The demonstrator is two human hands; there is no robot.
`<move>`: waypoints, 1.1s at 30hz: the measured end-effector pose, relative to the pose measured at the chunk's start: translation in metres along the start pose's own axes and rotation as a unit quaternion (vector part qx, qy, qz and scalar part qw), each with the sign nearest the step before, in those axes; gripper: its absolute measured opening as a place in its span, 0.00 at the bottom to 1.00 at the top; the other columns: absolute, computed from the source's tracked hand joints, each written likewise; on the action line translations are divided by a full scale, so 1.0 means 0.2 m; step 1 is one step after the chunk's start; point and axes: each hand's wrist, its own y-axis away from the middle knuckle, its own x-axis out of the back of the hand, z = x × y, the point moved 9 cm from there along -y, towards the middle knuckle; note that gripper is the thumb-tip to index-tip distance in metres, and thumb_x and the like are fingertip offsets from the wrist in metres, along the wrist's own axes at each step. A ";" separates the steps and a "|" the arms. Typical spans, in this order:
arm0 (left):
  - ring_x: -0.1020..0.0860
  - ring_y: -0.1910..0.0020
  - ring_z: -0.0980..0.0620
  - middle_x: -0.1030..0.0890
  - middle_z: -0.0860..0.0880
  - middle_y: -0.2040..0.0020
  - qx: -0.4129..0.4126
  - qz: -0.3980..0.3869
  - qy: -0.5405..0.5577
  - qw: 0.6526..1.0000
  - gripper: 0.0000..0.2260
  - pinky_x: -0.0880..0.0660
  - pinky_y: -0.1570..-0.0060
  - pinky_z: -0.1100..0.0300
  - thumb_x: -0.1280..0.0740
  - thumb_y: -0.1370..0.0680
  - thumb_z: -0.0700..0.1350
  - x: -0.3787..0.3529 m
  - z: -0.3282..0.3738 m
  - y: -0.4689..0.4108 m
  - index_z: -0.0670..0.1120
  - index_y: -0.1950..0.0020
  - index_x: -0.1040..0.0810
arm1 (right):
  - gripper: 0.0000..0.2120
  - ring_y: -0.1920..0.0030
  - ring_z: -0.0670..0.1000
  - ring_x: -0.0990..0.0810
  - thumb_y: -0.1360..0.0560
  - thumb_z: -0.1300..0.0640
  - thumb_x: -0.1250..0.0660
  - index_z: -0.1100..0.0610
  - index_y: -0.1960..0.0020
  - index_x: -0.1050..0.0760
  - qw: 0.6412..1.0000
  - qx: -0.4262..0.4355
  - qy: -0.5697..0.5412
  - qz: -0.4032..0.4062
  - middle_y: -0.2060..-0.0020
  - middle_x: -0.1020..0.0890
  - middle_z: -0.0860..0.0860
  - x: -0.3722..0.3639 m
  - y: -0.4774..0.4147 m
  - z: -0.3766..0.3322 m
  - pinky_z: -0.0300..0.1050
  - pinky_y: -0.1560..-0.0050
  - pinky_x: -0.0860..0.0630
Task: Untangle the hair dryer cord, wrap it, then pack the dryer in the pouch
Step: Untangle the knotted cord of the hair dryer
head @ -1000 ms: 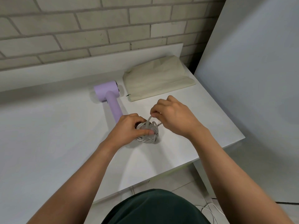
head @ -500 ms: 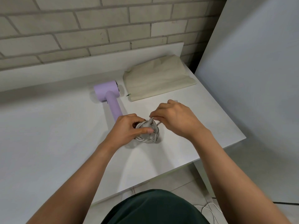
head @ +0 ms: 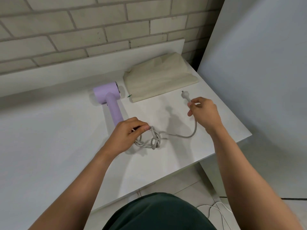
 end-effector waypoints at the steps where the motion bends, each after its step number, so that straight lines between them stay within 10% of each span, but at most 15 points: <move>1: 0.19 0.59 0.51 0.19 0.52 0.57 -0.001 -0.005 0.000 1.000 0.08 0.25 0.56 0.63 0.33 0.18 0.49 0.00 0.00 0.00 0.62 0.51 0.16 | 0.09 0.55 0.48 0.19 0.18 0.51 0.36 0.52 0.42 0.20 0.999 -0.029 -0.019 0.002 0.66 0.13 0.47 -0.01 -0.01 0.07 0.45 0.60 0.27; 8: 0.14 0.62 0.52 0.19 0.52 0.55 0.021 0.015 0.036 0.999 0.08 0.21 0.61 0.61 0.35 0.16 0.45 0.07 -0.01 0.02 0.52 0.51 0.17 | 0.09 0.68 0.52 0.20 0.18 0.57 0.37 0.56 0.39 0.31 0.991 -0.125 -0.047 0.015 0.55 0.14 0.59 -0.10 -0.05 0.37 0.46 0.65 0.23; 12: 0.14 0.64 0.51 0.19 0.53 0.55 0.031 0.036 0.035 0.998 0.07 0.19 0.62 0.57 0.33 0.17 0.45 0.10 -0.03 0.02 0.50 0.50 0.16 | 0.05 0.64 0.59 0.15 0.18 0.57 0.39 0.57 0.44 0.29 0.992 -0.116 0.045 0.003 0.56 0.16 0.60 -0.16 -0.08 0.46 0.57 0.53 0.15; 18: 0.14 0.66 0.51 0.19 0.57 0.57 0.036 0.044 0.036 0.998 0.07 0.22 0.65 0.61 0.33 0.17 0.45 0.11 0.00 0.00 0.51 0.51 0.16 | 0.13 0.55 0.63 0.22 0.16 0.48 0.39 0.54 0.42 0.21 0.947 -0.029 0.320 0.029 0.48 0.18 0.58 -0.12 -0.02 0.33 0.49 0.56 0.27; 22: 0.14 0.66 0.50 0.16 0.51 0.57 0.054 0.046 0.044 0.996 0.07 0.24 0.67 0.64 0.33 0.17 0.47 0.12 0.02 -0.04 0.52 0.52 0.16 | 0.08 0.56 0.55 0.18 0.20 0.58 0.33 0.52 0.46 0.16 0.977 0.135 0.161 0.035 0.58 0.18 0.50 -0.12 0.11 0.02 0.46 0.55 0.25; 27: 0.16 0.66 0.48 0.14 0.52 0.58 0.057 0.013 0.049 0.997 0.08 0.24 0.66 0.62 0.34 0.16 0.48 0.09 0.06 -0.10 0.52 0.51 0.16 | 0.22 0.38 0.40 0.21 0.22 0.64 0.31 0.47 0.31 0.22 0.933 0.215 -0.002 -0.290 0.37 0.19 0.40 -0.40 0.37 -0.21 0.33 0.37 0.26; 33: 0.18 0.66 0.51 0.13 0.50 0.56 0.089 -0.068 0.058 0.992 0.09 0.27 0.68 0.65 0.34 0.17 0.50 0.02 0.08 -0.11 0.48 0.49 0.16 | 0.08 0.41 0.40 0.20 0.20 0.57 0.29 0.50 0.42 0.17 0.941 0.246 -0.007 -0.232 0.45 0.17 0.39 -0.38 0.35 -0.24 0.43 0.37 0.23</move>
